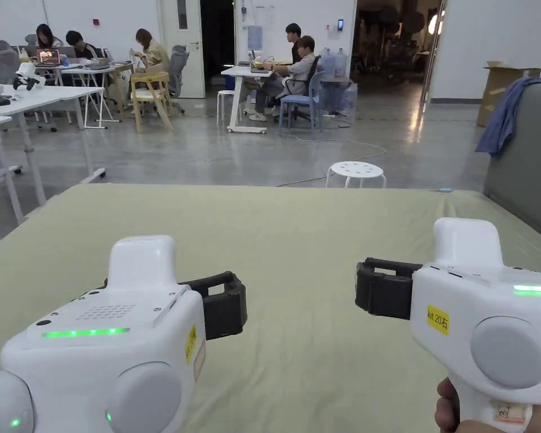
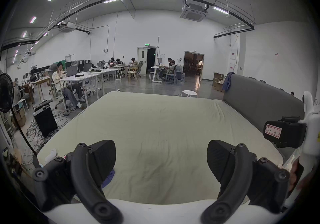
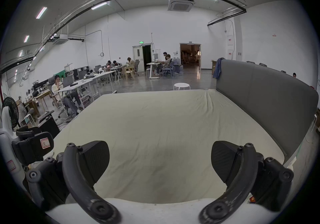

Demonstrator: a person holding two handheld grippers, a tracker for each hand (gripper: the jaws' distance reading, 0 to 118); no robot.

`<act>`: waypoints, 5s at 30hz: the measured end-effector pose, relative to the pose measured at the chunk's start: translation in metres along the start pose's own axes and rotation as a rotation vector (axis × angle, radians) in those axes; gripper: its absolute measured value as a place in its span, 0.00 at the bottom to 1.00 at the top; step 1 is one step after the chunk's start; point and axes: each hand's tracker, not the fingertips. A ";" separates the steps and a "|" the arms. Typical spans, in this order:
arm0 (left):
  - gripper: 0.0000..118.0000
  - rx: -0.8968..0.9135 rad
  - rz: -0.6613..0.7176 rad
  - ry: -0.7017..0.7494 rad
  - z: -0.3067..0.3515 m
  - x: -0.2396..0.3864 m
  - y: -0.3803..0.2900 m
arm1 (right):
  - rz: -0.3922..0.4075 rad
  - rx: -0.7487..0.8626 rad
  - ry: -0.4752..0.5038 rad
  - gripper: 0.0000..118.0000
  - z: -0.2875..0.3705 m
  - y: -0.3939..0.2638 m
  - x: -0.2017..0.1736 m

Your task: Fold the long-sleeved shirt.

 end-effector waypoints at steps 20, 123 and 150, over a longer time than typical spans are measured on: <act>0.91 0.005 0.000 0.000 0.004 -0.001 -0.001 | -0.025 -0.004 -0.012 0.99 0.004 -0.004 0.000; 0.00 -0.738 -0.026 -0.376 -0.142 0.067 -0.153 | -0.348 -0.232 0.161 0.00 -0.018 -0.108 0.143; 0.05 -0.772 -0.425 -0.379 -0.453 0.230 -0.159 | -0.341 -0.656 0.105 0.00 -0.126 -0.196 0.175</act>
